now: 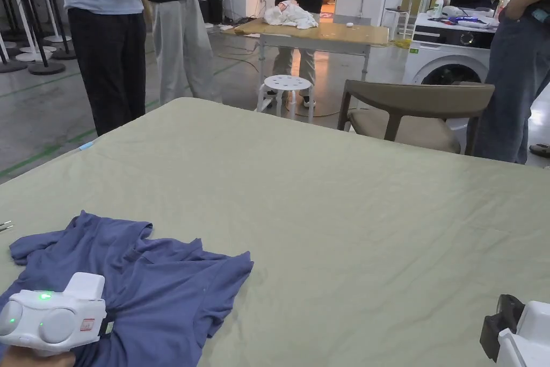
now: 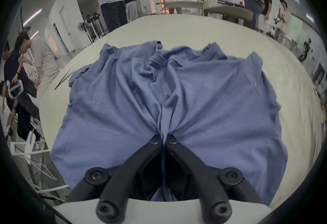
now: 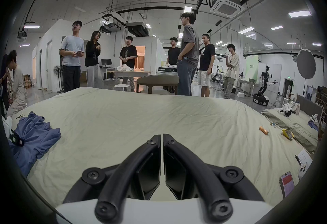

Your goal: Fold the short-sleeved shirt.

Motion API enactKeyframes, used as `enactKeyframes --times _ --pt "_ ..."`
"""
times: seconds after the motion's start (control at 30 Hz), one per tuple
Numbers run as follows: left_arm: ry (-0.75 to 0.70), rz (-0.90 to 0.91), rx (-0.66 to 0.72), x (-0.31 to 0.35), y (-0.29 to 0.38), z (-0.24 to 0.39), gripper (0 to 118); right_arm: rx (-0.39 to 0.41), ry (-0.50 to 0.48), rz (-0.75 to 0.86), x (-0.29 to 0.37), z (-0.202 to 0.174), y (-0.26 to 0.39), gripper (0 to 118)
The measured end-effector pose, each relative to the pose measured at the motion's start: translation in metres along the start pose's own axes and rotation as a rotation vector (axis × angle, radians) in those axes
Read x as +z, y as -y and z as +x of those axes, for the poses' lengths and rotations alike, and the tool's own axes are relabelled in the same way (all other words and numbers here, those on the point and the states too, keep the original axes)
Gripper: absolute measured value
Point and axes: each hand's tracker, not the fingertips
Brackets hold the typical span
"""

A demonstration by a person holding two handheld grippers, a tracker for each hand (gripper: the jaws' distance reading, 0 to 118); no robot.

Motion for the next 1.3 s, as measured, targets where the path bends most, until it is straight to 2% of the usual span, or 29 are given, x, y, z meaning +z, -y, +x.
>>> enactKeyframes --times 0.13,0.23,0.47,0.67,0.9,1.07,1.3 --pt "0.032 0.178 0.019 0.029 -0.006 -0.006 0 -0.009 0.003 0.004 0.001 0.003 0.000 1" --pt "0.102 0.265 0.099 0.052 -0.022 -0.009 0 -0.011 0.003 0.008 0.001 0.004 -0.001 1" --pt "0.180 0.471 0.053 0.111 -0.076 0.023 0 -0.030 0.011 0.034 0.005 0.015 -0.010 1" --pt "0.268 0.598 -0.091 0.179 -0.123 0.105 0 -0.046 0.033 0.074 0.016 0.033 -0.021 1" --pt "0.474 0.705 -0.190 0.223 -0.159 0.217 0 -0.075 0.081 0.113 0.036 0.068 -0.027 1" --pt "0.631 0.720 -0.252 0.241 -0.170 0.308 0 -0.090 0.140 0.137 0.055 0.101 -0.027 1" --pt "0.843 0.614 -0.331 0.234 -0.146 0.436 0 -0.091 0.242 0.137 0.079 0.147 -0.017 1"
